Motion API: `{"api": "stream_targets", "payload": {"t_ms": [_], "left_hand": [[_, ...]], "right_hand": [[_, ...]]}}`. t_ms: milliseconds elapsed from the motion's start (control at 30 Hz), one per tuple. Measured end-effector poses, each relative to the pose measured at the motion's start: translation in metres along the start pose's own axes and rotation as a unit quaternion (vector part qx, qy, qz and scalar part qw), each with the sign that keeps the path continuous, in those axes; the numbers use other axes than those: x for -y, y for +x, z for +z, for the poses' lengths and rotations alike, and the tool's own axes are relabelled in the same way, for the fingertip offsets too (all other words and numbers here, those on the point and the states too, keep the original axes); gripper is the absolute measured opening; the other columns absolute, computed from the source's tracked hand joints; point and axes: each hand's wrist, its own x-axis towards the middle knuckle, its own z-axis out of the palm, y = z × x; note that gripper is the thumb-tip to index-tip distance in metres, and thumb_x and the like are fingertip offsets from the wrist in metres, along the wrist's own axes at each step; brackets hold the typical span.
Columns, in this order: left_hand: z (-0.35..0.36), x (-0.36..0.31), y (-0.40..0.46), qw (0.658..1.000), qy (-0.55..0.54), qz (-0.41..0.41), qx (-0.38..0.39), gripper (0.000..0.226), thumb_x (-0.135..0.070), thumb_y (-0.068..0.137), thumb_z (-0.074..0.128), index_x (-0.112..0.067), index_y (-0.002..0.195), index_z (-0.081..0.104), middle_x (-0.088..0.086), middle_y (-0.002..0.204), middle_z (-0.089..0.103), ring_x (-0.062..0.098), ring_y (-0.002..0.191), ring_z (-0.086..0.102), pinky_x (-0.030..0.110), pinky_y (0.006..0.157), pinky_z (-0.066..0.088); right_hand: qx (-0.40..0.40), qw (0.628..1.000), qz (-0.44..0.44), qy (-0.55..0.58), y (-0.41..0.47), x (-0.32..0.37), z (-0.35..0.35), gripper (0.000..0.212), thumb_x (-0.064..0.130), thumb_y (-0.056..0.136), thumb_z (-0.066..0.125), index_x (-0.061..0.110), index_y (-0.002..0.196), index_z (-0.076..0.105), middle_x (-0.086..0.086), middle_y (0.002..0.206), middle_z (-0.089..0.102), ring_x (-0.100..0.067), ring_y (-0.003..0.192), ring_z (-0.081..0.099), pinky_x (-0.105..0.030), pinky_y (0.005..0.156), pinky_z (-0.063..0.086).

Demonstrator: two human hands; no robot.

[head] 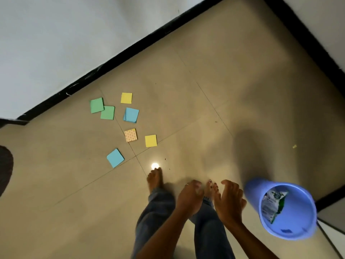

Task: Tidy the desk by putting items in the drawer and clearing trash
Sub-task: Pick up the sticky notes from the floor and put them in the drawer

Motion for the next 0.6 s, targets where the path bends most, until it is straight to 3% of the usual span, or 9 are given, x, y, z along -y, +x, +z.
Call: {"api": "stream_targets", "payload": {"t_ms": [200, 367, 467, 600], "left_hand": [[-0.068, 0.005, 0.02, 0.994, -0.103, -0.006, -0.027, 0.032, -0.03, 0.096, 0.046, -0.026, 0.128, 0.049, -0.002, 0.128, 0.055, 0.013, 0.108, 0.057, 0.023, 0.092, 0.045], [-0.176, 0.051, 0.038, 0.988, -0.127, -0.014, -0.082, 0.044, -0.029, 0.095, 0.049, -0.027, 0.137, 0.037, -0.001, 0.133, 0.051, 0.015, 0.114, 0.054, 0.03, 0.099, 0.044], [-0.247, 0.092, 0.044, 0.986, -0.096, -0.049, -0.131, 0.044, -0.03, 0.095, 0.049, -0.027, 0.138, 0.037, -0.004, 0.134, 0.052, 0.016, 0.12, 0.049, 0.023, 0.101, 0.032], [-0.32, 0.134, 0.062, 0.97, -0.1, -0.139, -0.172, 0.044, -0.027, 0.095, 0.048, -0.023, 0.138, 0.038, 0.003, 0.137, 0.051, 0.022, 0.121, 0.051, 0.034, 0.101, 0.042]], "right_hand": [[0.062, 0.996, -0.058, -0.043, 0.013, 0.085, 0.022, 0.053, 0.025, 0.083, 0.065, 0.017, 0.131, 0.044, -0.008, 0.133, 0.048, -0.024, 0.119, 0.046, -0.038, 0.094, 0.04], [0.049, 0.994, -0.085, -0.055, 0.04, 0.195, 0.042, 0.046, 0.014, 0.086, 0.058, 0.016, 0.13, 0.045, -0.009, 0.133, 0.048, -0.027, 0.12, 0.044, -0.042, 0.096, 0.037], [0.049, 0.994, -0.084, -0.048, 0.054, 0.262, 0.053, 0.044, 0.012, 0.087, 0.056, 0.013, 0.13, 0.045, -0.013, 0.134, 0.047, -0.03, 0.121, 0.043, -0.043, 0.096, 0.036], [0.069, 0.988, -0.106, -0.085, 0.064, 0.336, 0.071, 0.044, 0.019, 0.089, 0.053, 0.015, 0.132, 0.044, -0.01, 0.137, 0.045, -0.028, 0.125, 0.04, -0.042, 0.102, 0.035]]}}
